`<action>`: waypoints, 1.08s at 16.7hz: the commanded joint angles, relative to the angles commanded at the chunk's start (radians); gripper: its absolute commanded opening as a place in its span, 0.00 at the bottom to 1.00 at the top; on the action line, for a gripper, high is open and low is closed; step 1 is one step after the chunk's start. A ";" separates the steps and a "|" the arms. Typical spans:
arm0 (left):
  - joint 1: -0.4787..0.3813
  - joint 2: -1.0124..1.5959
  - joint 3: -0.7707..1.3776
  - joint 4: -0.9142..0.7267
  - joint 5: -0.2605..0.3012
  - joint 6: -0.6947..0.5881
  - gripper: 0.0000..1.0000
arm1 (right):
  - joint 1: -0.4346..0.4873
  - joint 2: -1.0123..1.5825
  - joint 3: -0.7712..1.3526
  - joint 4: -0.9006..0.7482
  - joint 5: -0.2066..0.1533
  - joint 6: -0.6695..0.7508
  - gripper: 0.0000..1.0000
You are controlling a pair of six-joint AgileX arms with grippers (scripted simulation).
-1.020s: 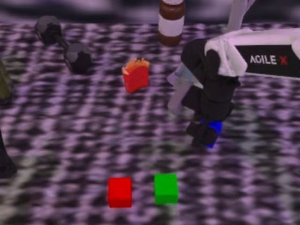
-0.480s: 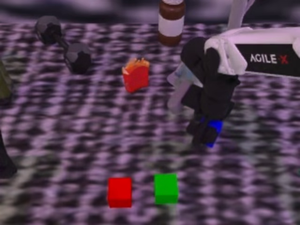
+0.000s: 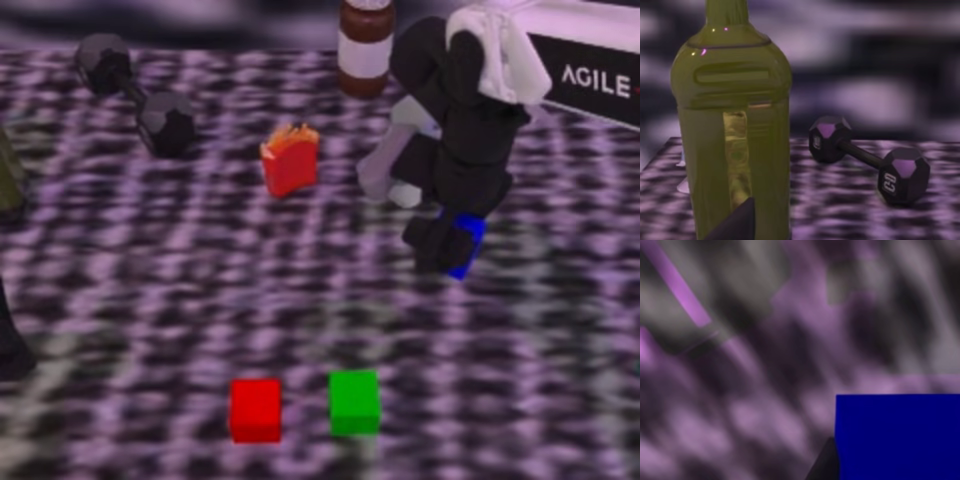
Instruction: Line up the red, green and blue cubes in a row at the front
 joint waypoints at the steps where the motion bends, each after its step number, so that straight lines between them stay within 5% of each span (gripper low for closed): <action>1: 0.000 0.000 0.000 0.000 0.000 0.000 1.00 | 0.000 0.000 0.000 -0.001 0.000 0.000 0.00; 6: 0.000 0.000 0.000 0.000 0.000 0.000 1.00 | 0.020 -0.035 -0.041 0.012 -0.001 -0.024 0.00; 18: 0.000 0.000 0.000 0.000 0.000 0.000 1.00 | 0.259 -0.404 -0.505 0.100 -0.005 -0.268 0.00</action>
